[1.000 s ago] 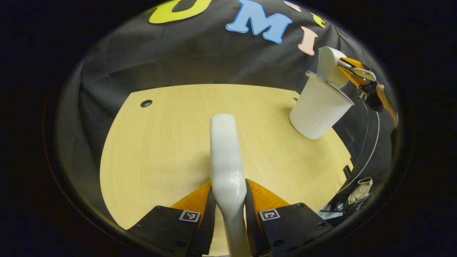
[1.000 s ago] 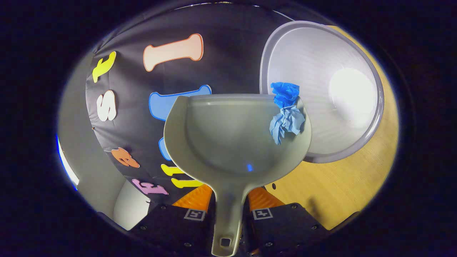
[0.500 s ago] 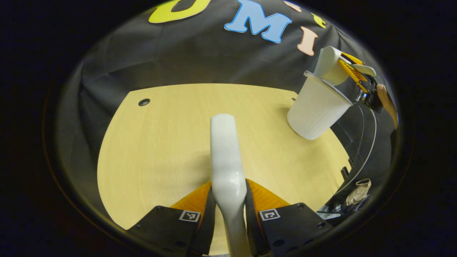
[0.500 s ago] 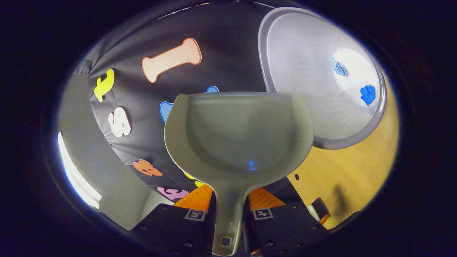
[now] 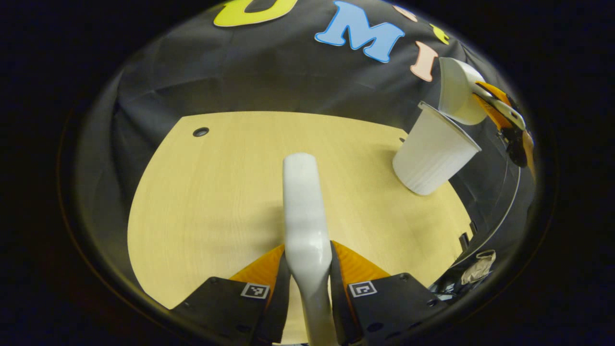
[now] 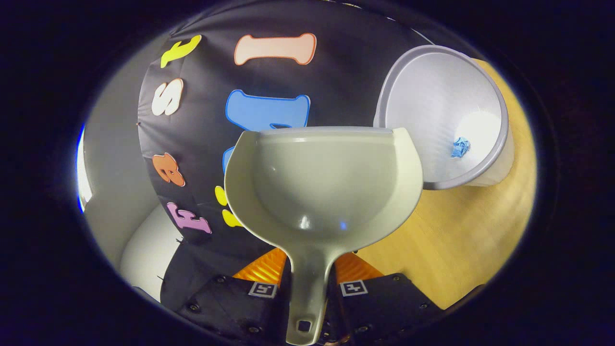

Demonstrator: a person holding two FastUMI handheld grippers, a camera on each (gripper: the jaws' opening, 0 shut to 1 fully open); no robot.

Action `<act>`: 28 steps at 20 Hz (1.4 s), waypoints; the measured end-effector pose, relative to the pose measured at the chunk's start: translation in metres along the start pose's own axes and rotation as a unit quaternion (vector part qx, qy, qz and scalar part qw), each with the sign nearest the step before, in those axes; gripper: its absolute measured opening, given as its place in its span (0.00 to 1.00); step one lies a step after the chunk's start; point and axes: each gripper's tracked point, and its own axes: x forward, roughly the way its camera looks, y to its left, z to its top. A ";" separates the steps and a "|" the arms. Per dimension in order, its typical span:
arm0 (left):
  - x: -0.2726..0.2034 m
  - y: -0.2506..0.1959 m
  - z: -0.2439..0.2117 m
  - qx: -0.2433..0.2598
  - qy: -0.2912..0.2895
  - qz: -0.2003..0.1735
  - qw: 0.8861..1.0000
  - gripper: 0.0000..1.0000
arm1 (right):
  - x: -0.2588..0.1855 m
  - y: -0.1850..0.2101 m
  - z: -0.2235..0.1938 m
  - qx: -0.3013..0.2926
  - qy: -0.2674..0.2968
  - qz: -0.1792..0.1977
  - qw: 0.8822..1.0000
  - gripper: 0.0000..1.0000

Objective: Pick up the small broom and dustpan from the desktop, sweep the trash into the dustpan with the broom, and then empty the trash into the garbage bin.

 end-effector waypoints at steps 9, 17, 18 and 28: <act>0.005 0.024 -0.010 -0.009 0.007 0.015 1.000 0.43 | -0.003 -0.045 -0.103 -0.229 0.042 -0.120 0.965 0.33; 0.005 0.047 -0.028 -0.005 0.027 0.023 0.999 0.43 | 0.000 -0.124 -0.156 -0.362 0.078 -0.234 0.899 0.33; 0.005 0.050 -0.031 -0.005 0.030 0.026 0.999 0.43 | 0.000 -0.137 -0.160 -0.370 0.083 -0.247 0.892 0.33; 0.024 0.053 -0.049 -0.024 0.057 0.037 0.997 0.48 | -0.014 -0.236 -0.182 -0.394 0.137 -0.353 0.837 0.34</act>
